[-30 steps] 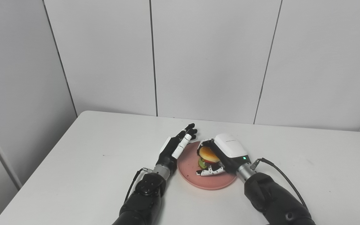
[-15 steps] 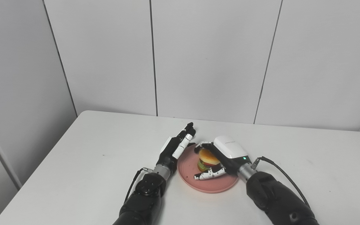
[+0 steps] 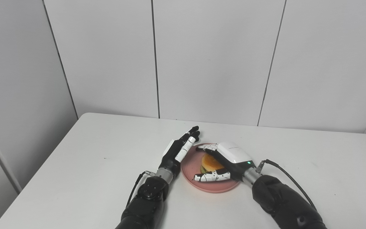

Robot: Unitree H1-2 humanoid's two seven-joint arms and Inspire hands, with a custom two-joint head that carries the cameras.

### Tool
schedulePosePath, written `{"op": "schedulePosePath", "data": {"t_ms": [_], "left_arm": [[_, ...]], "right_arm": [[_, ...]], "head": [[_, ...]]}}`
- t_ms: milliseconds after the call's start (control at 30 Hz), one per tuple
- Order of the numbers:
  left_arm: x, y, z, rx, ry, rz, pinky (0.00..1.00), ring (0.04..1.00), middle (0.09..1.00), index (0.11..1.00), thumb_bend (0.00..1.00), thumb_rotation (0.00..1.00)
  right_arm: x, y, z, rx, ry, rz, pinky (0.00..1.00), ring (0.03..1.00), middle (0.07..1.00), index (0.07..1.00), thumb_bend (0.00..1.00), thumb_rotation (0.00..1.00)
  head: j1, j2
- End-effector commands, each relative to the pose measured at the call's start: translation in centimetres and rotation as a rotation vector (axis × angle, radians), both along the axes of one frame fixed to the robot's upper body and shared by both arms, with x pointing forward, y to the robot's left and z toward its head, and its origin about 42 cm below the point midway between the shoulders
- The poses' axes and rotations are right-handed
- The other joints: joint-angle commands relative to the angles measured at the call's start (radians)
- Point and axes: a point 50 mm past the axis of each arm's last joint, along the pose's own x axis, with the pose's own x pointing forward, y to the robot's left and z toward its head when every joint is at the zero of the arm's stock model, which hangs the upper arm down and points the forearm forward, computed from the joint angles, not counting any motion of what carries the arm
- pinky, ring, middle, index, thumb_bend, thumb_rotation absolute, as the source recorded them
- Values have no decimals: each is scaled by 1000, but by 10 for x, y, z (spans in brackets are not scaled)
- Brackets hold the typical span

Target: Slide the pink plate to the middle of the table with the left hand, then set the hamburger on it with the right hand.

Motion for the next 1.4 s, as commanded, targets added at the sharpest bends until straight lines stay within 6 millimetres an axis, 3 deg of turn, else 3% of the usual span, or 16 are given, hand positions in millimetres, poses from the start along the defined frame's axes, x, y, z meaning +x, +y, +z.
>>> {"op": "schedulePosePath", "data": {"t_ms": [0,333,533,833,933,1100,1233,1367], "left_arm": [[-17,-8,-27,-1,87,-15,845,937,946,886,812,866],[-16,-7,-26,-10,87,-12,834,939,959,899,809,847],[-16,-6,-25,-7,81,-5,852,936,945,910,870,858],[-15,-2,-23,-41,63,4,874,904,865,884,782,863],[-16,-1,-24,-50,55,17,874,904,876,864,801,854],[-16,6,-21,-57,30,63,899,928,914,885,816,858],[-15,16,-17,-62,6,107,958,966,967,886,837,844],[-10,27,-10,-65,-17,146,961,967,981,887,863,859]], "right_arm": [[7,6,25,21,-58,22,930,875,877,845,788,913],[3,4,34,56,-79,32,933,871,872,846,734,884],[-9,2,47,125,-132,71,928,872,873,852,777,995],[-27,-8,73,318,-208,75,848,849,865,854,769,1000],[-29,-16,76,416,-209,41,731,832,869,856,769,1000],[-21,-31,66,635,-142,-32,719,830,877,866,747,1000],[-13,-37,46,822,-47,-121,741,804,877,875,822,1000],[-8,-37,26,984,55,-213,751,816,881,886,785,1000]], "head": [[0,1],[-3,0],[-5,-2],[-15,-4],[-21,-6],[-51,-16],[-85,-20],[-102,-22]]}}
